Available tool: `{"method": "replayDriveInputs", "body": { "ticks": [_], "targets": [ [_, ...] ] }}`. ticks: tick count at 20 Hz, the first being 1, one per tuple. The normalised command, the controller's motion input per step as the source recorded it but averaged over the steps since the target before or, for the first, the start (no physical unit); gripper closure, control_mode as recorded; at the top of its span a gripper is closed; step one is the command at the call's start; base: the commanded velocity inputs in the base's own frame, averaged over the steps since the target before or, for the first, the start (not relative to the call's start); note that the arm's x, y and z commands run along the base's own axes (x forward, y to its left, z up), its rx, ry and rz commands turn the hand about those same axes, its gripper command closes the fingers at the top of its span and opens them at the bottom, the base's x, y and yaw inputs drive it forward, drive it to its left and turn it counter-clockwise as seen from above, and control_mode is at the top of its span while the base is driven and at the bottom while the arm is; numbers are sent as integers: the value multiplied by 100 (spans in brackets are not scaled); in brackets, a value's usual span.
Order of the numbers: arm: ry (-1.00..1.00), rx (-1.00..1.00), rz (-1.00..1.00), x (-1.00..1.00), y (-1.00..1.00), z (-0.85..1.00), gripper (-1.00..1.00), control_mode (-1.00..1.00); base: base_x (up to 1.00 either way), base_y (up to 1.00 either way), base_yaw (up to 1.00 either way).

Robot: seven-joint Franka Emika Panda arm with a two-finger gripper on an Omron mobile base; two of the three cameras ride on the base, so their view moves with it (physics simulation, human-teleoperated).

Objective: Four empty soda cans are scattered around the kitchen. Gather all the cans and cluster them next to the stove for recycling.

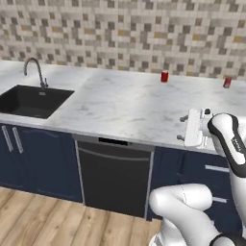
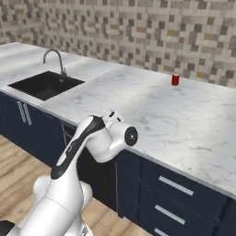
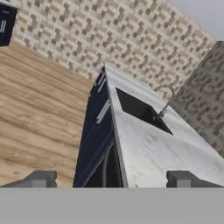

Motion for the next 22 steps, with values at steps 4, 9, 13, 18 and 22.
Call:
{"method": "replayDriveInputs", "body": {
  "ticks": [4,9,13,18,22],
  "targets": [
    [0,0,0,0,0,0,-100,100,-26,-89,-14],
    [0,0,0,0,0,0,-100,100,-26,-88,-13],
    [0,0,0,0,0,0,-100,100,-25,-87,-13],
    [0,0,0,0,0,0,-100,100,-25,-87,-13],
    [0,0,0,0,0,0,-100,100,-23,-88,-14]
  ]
}}
